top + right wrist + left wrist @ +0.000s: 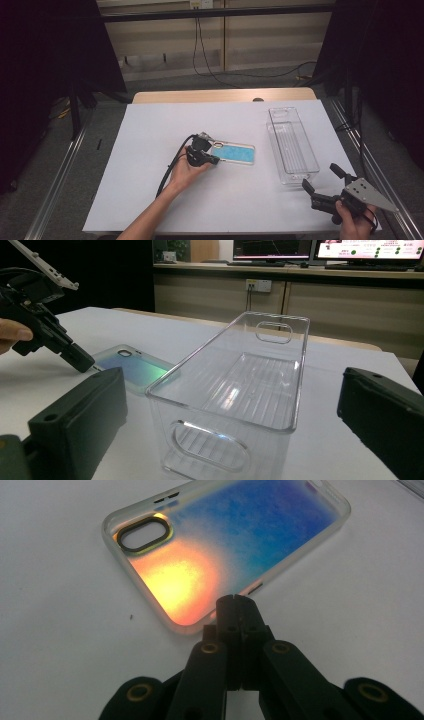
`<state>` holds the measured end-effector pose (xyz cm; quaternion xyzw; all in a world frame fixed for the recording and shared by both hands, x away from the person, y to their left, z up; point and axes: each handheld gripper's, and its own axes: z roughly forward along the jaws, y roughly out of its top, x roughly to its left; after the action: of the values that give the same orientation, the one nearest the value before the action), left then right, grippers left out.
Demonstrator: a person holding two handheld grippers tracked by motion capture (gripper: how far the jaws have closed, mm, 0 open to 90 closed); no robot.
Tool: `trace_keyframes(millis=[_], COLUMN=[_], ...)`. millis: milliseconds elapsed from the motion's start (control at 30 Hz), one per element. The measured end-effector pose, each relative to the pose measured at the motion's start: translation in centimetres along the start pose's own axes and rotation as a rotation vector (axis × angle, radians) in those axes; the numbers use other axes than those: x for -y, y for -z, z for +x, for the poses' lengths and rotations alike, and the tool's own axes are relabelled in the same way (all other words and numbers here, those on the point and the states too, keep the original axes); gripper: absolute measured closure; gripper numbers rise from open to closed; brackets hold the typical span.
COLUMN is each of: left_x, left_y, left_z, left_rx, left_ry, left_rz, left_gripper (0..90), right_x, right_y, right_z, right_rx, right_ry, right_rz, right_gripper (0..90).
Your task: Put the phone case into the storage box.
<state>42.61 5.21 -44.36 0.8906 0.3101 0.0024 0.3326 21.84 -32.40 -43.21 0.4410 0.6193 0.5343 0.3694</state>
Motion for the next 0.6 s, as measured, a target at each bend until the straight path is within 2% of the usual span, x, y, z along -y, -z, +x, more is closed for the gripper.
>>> trace_keyframes(millis=[67, 133, 200, 300, 333, 467, 500, 533, 600], left_x=[-0.03, -0.04, -0.05, -0.11, -0.13, -0.35, -0.41, -0.55, -0.61], left_y=[-0.04, -0.05, -0.13, -0.17, -0.22, -0.23, -0.33, -0.32, -0.42], left_z=[0.05, 0.03, 0.03, 0.26, 0.27, 0.55, 0.52, 0.71, 0.75], left_rx=[-0.004, -0.009, -0.007, -0.003, -0.012, -0.025, -0.026, -0.033, -0.034], left_ry=[0.001, -0.016, 0.002, 0.005, 0.015, -0.005, 0.011, -0.005, 0.008], left_rz=[-0.004, -0.002, -0.012, -0.011, -0.023, -0.011, -0.021, -0.012, -0.022], left_gripper=[90.0, 90.0, 90.0, 90.0, 90.0, 90.0, 90.0, 90.0, 90.0], right_x=[0.00, 0.01, 0.00, 0.00, 0.00, 0.00, 0.00, 0.00, 0.00], right_y=[0.00, 0.01, 0.03, 0.06, 0.08, 0.09, 0.09, 0.08, 0.08], right_z=[0.00, -0.01, -0.01, 0.01, 0.00, -0.02, -0.02, -0.02, -0.01], right_rx=[0.000, 0.001, 0.002, 0.000, 0.000, 0.005, 0.006, 0.005, 0.004], right_ry=[0.000, 0.000, -0.002, 0.003, 0.004, -0.002, -0.002, -0.001, 0.000], right_rz=[0.001, 0.000, 0.000, 0.000, 0.000, -0.002, -0.002, 0.000, 0.001], right_gripper=[0.0, 0.0, 0.0, 0.0, 0.0, 0.0, 0.0, 0.0, 0.0])
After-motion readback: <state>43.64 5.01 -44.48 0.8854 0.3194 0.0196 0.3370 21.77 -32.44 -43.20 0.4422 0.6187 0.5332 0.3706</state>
